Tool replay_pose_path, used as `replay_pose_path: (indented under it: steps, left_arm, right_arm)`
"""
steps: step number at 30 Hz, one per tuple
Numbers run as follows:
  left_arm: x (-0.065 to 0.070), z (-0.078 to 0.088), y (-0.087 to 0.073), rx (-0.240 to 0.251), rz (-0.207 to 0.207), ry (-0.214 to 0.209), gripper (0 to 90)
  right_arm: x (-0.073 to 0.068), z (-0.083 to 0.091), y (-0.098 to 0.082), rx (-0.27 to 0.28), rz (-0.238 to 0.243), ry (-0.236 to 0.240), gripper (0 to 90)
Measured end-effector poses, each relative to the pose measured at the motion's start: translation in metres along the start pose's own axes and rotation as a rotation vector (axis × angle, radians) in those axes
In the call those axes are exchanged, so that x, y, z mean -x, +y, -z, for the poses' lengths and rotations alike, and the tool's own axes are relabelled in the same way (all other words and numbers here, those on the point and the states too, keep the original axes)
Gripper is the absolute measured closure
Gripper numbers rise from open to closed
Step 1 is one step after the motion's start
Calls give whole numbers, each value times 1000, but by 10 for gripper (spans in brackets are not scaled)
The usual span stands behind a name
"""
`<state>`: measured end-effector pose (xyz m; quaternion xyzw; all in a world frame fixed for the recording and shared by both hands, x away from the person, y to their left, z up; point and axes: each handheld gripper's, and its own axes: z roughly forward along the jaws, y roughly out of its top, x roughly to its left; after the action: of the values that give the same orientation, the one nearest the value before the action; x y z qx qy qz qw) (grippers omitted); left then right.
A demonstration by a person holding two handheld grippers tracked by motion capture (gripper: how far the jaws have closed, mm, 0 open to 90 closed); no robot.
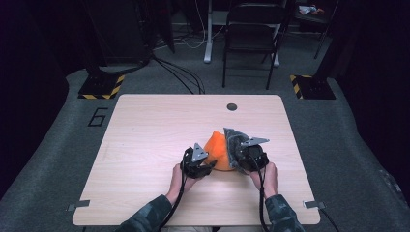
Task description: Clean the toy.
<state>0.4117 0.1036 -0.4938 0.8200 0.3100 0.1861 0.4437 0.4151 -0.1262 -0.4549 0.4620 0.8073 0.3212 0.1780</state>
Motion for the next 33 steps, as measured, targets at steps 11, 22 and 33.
replay_pose_path:
  steps: [11,22,33]
  left_arm:
    - [0,9,7,31,34,-30,784]
    - [5,16,13,39,60,-53,782]
    - [4,10,9,12,27,-56,774]
  right_arm:
    - [5,7,3,36,2,-16,721]
    - [-18,38,24,166,44,25,723]
    - [-23,12,15,71,72,-2,722]
